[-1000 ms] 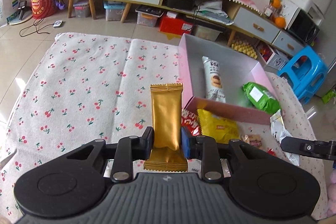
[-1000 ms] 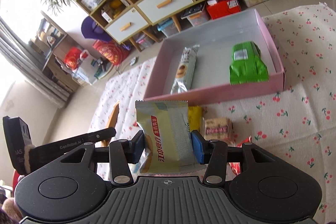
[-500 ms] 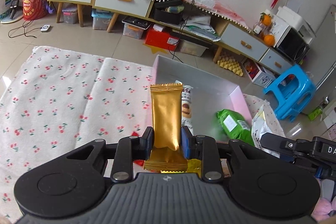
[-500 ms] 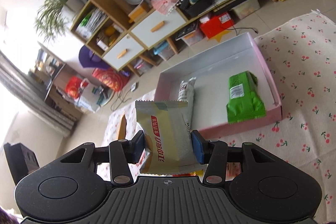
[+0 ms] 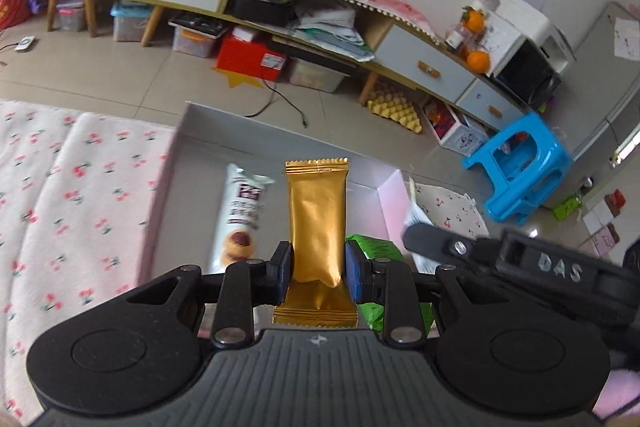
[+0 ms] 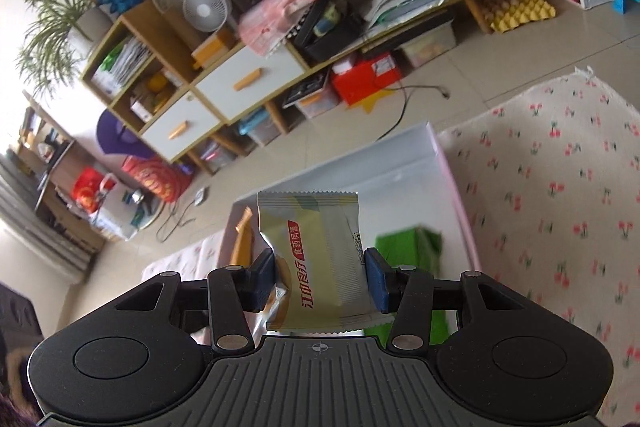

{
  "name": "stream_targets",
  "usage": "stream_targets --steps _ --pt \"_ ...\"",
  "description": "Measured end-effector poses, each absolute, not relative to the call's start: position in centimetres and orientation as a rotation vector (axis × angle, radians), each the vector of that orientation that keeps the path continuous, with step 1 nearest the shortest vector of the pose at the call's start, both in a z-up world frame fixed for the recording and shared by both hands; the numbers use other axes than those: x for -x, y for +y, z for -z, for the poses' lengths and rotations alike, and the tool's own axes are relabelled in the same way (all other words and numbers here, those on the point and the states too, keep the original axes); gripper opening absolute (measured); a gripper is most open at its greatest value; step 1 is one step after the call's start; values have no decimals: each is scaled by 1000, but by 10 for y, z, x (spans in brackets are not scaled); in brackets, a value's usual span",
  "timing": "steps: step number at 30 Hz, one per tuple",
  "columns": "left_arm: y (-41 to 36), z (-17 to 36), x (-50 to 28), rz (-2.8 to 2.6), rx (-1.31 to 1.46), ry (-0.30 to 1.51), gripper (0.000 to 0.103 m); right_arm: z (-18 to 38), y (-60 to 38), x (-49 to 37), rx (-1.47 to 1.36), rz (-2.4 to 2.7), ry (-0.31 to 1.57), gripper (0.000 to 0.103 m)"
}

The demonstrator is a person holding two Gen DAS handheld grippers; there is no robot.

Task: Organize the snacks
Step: 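Lower both packets into the pink box and open both tools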

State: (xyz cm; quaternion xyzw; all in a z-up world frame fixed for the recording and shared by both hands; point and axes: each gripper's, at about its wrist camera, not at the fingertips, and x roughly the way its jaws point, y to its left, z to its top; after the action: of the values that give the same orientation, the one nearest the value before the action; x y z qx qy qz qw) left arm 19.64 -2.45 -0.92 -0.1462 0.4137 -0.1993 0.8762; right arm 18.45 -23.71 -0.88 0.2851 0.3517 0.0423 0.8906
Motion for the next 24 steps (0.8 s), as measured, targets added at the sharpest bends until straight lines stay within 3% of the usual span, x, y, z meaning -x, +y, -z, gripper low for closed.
stream_targets --steps 8,20,24 --pt "-35 34 -203 433 238 890 26 37 -255 -204 -612 -40 738 46" --pt "-41 37 -203 417 165 899 26 38 -252 -211 -569 -69 710 47" --pt "-45 36 -204 434 155 891 31 36 -254 -211 -587 -76 708 50"
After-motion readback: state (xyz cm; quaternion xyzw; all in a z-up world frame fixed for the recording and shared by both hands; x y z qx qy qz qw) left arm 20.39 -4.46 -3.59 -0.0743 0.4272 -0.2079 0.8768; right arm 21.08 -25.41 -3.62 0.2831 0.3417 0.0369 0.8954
